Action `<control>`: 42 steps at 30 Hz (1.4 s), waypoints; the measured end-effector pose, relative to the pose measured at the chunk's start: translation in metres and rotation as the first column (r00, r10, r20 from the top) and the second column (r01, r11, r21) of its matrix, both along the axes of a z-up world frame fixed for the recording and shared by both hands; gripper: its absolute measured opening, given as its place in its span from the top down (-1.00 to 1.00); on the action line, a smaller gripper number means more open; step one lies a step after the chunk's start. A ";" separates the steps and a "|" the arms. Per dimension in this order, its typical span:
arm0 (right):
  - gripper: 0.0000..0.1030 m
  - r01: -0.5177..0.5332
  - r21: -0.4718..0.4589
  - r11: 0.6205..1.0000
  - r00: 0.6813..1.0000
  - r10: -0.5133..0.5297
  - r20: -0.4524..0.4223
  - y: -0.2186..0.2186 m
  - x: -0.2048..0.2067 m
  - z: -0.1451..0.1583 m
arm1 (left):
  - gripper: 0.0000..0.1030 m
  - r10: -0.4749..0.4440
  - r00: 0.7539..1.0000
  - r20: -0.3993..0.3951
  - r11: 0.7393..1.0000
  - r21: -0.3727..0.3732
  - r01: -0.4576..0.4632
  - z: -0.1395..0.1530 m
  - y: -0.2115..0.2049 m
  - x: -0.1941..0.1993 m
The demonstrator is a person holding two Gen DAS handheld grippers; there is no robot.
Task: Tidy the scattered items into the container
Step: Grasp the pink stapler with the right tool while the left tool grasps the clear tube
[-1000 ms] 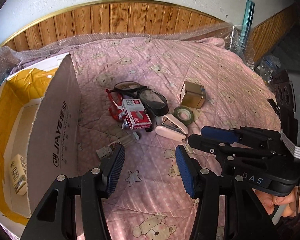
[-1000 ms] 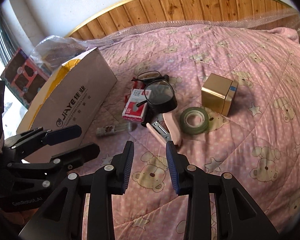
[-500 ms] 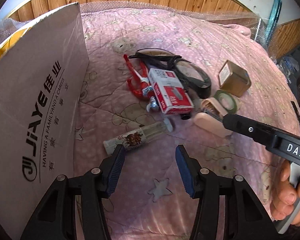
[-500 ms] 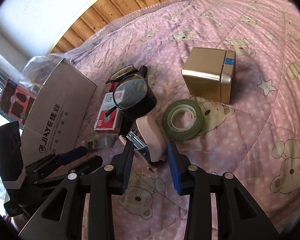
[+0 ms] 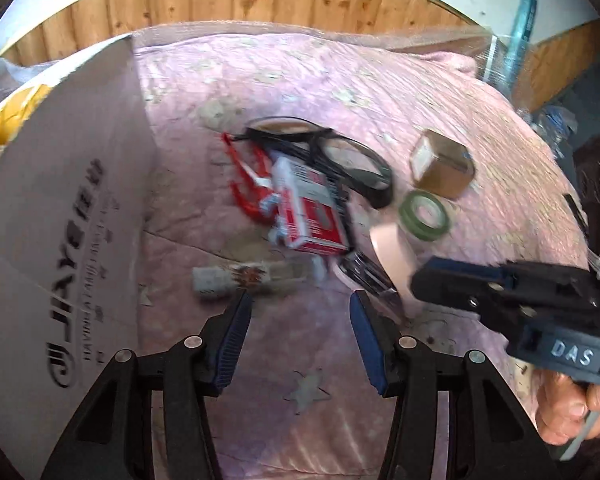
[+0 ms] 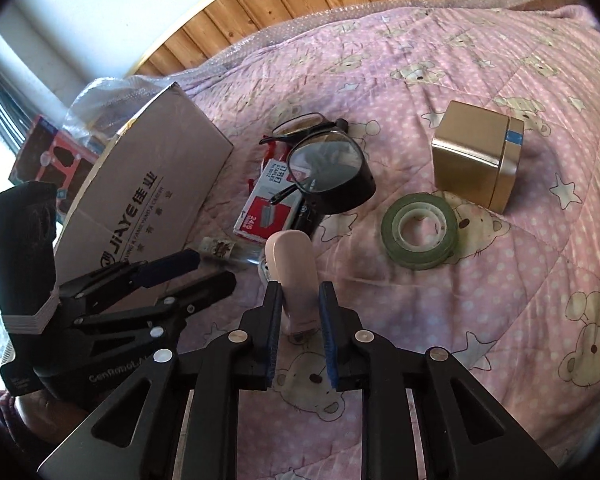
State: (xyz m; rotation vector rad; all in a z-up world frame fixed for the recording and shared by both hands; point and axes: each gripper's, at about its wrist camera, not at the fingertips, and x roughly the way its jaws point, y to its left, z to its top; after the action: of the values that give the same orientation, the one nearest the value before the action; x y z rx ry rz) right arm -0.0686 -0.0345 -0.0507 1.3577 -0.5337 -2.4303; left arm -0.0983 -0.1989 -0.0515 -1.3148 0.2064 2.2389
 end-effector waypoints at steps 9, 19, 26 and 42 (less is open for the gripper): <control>0.35 -0.013 -0.001 1.000 1.000 0.013 0.013 -0.007 -0.008 -0.015 | -0.05 0.064 0.997 -0.037 0.996 -0.060 -0.067 -0.011 0.012 -0.033; 0.48 -0.030 0.205 0.978 1.000 0.029 0.012 -0.012 0.008 0.007 | -0.06 -0.071 0.988 0.135 0.995 -0.055 0.079 -0.013 0.021 -0.012; 0.37 -0.002 0.122 0.992 1.000 -0.001 0.030 0.000 0.000 -0.007 | -0.11 -0.054 0.996 0.076 0.997 -0.049 0.058 -0.016 0.013 -0.019; 0.51 -0.019 0.149 0.989 1.000 0.019 -0.001 -0.008 0.009 0.006 | 0.61 -0.055 0.998 0.013 0.995 -0.085 0.056 -0.014 0.006 -0.020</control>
State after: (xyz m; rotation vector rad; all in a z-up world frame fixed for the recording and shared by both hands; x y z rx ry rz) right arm -0.0601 -0.0424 -0.0452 1.4109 -0.3423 -2.4986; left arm -0.1187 -0.1928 -0.0651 -1.3489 0.3344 2.1977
